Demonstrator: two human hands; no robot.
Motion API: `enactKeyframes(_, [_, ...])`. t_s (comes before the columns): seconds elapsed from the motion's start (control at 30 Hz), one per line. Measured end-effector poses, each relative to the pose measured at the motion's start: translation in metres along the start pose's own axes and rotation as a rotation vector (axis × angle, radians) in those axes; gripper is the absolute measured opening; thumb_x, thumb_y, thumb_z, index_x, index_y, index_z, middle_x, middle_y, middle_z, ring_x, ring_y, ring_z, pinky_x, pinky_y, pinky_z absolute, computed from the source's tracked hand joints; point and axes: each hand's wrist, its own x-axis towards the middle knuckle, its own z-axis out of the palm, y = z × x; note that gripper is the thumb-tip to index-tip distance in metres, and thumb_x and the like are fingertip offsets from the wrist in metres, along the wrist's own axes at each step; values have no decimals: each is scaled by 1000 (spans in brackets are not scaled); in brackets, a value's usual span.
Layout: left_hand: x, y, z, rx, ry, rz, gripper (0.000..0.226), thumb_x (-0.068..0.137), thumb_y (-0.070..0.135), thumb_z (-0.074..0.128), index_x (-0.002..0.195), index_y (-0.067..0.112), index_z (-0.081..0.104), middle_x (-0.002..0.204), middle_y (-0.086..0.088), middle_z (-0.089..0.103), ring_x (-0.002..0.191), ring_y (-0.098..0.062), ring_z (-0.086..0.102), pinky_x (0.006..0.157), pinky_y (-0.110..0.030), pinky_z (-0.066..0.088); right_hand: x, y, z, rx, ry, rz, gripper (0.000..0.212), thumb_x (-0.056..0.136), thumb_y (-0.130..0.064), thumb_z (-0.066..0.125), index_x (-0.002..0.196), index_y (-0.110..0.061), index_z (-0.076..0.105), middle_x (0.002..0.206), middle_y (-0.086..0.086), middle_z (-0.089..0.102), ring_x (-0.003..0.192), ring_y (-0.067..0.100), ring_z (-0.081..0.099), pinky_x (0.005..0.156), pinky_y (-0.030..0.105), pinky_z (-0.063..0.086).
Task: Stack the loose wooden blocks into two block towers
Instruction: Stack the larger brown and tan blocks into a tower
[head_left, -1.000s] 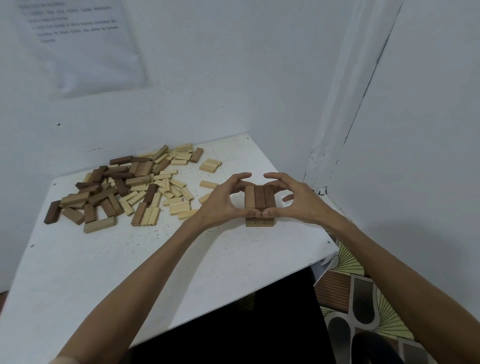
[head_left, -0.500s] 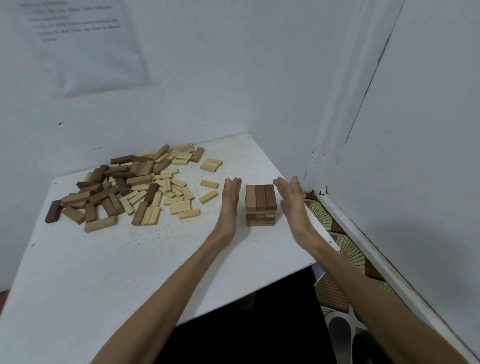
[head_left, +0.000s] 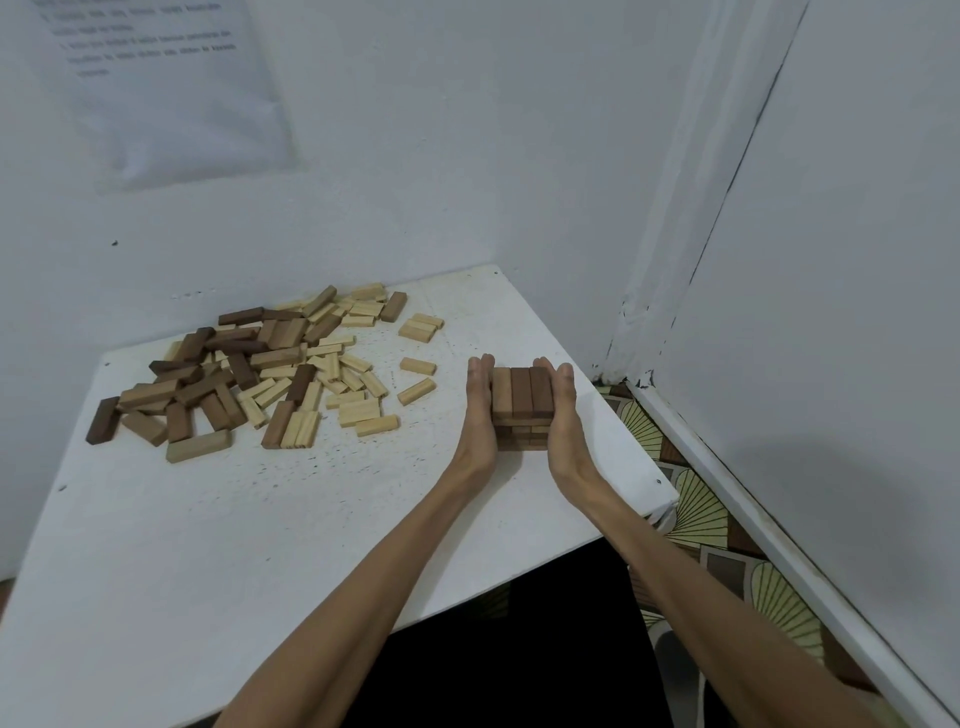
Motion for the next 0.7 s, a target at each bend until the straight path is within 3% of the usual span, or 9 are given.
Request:
enactKeyframes(0.13, [2,-2,0,-25,5,-8,111,71,97,24,162,34,29,162,5,40,148,-14,39,126,-47,27,3,3,1,1,8,2,93,83,-91,27,158,-37,37,155,-10,49,142,9,46,123,42,34])
enactKeyframes(0.33, [-1,0,1,-34,2,-28,96,83,86,19,162,32,29,161,5,41,146,-14,41,125,-48,28,3,3,2,-11,26,6,86,90,-85,23,159,-37,36,157,-10,47,142,8,45,123,40,34])
enactKeyframes(0.5, [3,0,-6,40,29,32,111,73,100,24,162,33,28,169,10,26,155,-8,22,129,-45,15,1,-2,-4,-32,65,-32,82,94,-81,31,157,-29,42,155,-12,49,140,3,45,123,38,33])
enactKeyframes(0.57, [5,4,-15,92,56,94,94,87,87,24,160,28,34,168,10,29,155,-4,22,130,-40,12,0,-9,-13,-132,60,-113,83,91,-78,38,156,-27,45,156,-16,47,142,-3,41,123,31,31])
enactKeyframes(0.7, [14,21,-42,200,39,163,44,108,45,42,146,24,52,145,12,58,136,-1,49,122,-37,34,7,-29,-24,-369,91,-264,44,100,-48,64,137,-26,65,135,-16,65,129,-1,56,115,31,44])
